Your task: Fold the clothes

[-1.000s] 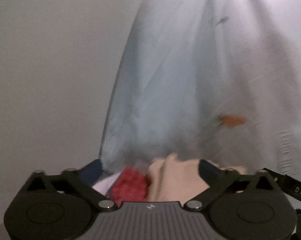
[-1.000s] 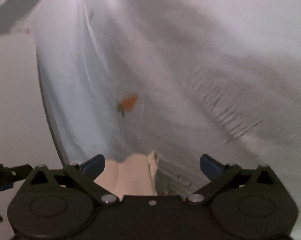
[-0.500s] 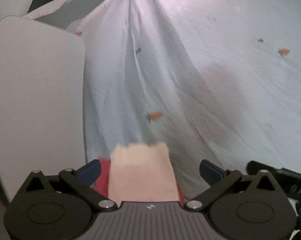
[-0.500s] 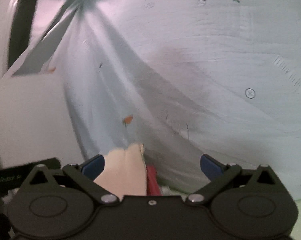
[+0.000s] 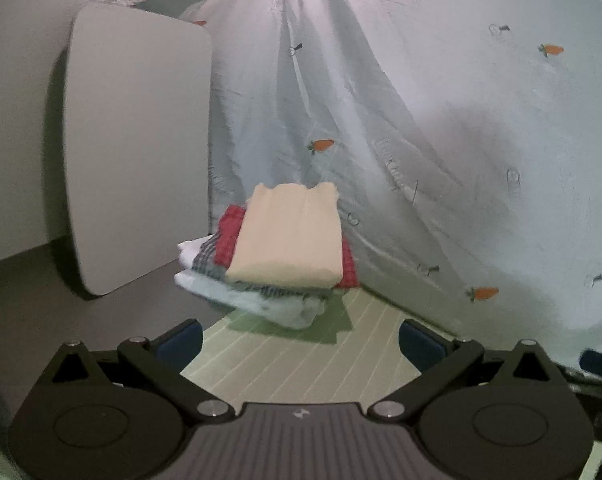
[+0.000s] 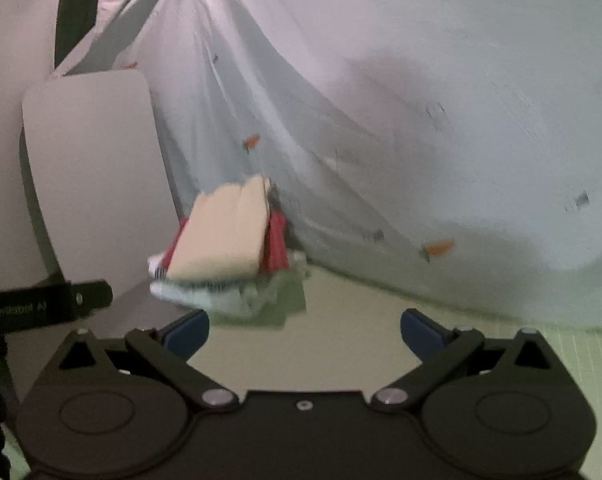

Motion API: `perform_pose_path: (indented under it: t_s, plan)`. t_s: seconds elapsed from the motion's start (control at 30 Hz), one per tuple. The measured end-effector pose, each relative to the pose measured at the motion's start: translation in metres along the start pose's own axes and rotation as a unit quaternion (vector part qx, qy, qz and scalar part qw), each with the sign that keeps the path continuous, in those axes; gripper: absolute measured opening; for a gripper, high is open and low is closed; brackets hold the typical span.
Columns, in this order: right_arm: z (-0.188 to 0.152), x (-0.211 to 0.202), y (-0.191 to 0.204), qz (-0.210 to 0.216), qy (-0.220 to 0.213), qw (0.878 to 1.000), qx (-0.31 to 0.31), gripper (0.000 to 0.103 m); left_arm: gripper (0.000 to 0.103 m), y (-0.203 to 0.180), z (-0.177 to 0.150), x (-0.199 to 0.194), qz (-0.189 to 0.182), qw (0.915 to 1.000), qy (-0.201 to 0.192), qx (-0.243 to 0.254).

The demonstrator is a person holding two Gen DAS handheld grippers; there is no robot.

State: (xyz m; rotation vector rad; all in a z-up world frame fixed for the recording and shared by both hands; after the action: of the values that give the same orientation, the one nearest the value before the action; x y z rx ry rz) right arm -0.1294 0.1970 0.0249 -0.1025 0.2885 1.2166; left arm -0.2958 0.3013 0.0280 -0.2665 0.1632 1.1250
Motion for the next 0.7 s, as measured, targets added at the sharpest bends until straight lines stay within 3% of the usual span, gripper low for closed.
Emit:
perform_pose_path:
  t_s: [0.37,0.7]
  plan:
    - [-0.042,-0.052,-0.027,-0.012,0.051,0.998,0.016,0.103,0.103,-0.018,-0.035,-0.051,0.030,0.9988,0.030,0.025]
    - [-0.046,-0.062,-0.024,-0.007,0.049,0.999,0.006,0.103,0.103,-0.017,-0.040,-0.061,0.032,0.9987,0.036,0.018]
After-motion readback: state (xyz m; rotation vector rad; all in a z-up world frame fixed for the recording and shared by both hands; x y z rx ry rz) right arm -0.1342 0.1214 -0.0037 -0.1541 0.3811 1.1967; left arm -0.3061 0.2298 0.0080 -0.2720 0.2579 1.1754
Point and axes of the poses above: each gripper's, at about its wrist camera, not at the fingertips, and x roughly the way its jaws point, y to its left, z to its top, the point moved 1 cm from there along x, roughly the way its jaws point, and after that the axes turned 10 degrees about -y, right-handed, at the moved point
